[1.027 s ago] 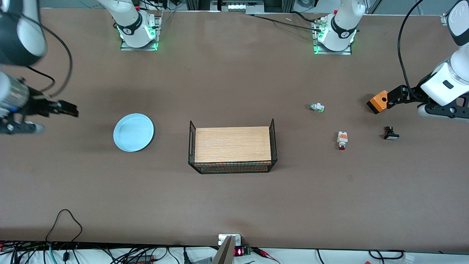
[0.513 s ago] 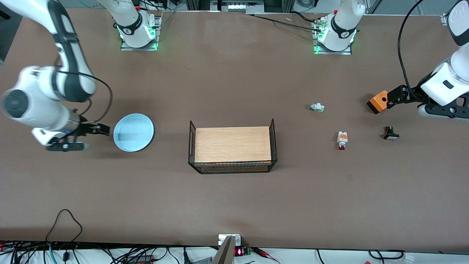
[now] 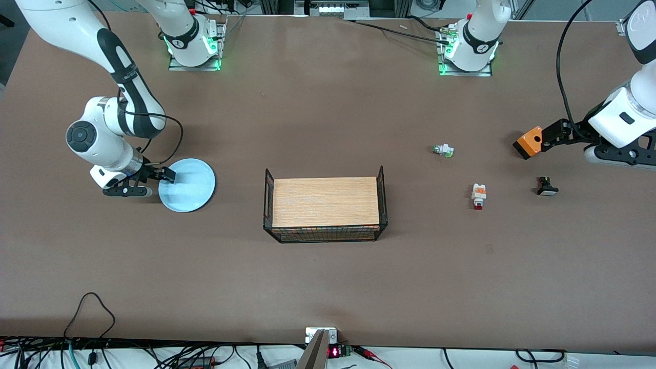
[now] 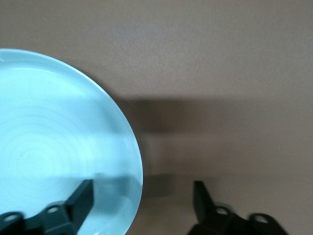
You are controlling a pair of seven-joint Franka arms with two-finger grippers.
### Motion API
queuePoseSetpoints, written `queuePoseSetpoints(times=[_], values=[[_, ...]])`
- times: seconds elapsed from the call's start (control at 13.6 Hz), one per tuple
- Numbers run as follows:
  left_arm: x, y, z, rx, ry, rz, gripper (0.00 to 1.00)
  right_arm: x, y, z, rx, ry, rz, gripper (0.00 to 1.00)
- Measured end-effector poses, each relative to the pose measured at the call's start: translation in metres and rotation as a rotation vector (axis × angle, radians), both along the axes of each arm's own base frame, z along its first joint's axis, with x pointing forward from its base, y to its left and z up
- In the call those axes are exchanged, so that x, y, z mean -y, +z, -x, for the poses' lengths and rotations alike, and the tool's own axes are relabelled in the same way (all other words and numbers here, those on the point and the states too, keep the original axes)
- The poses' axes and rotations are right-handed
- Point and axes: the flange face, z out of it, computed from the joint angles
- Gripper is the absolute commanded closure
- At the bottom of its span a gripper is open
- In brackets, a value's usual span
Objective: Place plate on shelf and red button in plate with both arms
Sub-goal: 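Grasp the plate rim with the right gripper and lift it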
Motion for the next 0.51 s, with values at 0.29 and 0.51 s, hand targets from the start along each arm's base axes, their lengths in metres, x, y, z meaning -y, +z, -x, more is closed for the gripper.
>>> queuePoseSetpoints(times=[0.29,0.51], values=[[0.0000,0.0000,0.0000,0.000,0.000,0.000,0.00,-0.0026,-0.0046,0.0049,-0.047,0.003,-0.003,1.00],[0.0000,0.0000,0.0000,0.000,0.000,0.000,0.00,-0.0082,0.0037,0.0020,-0.076,0.013,-0.007,1.00]])
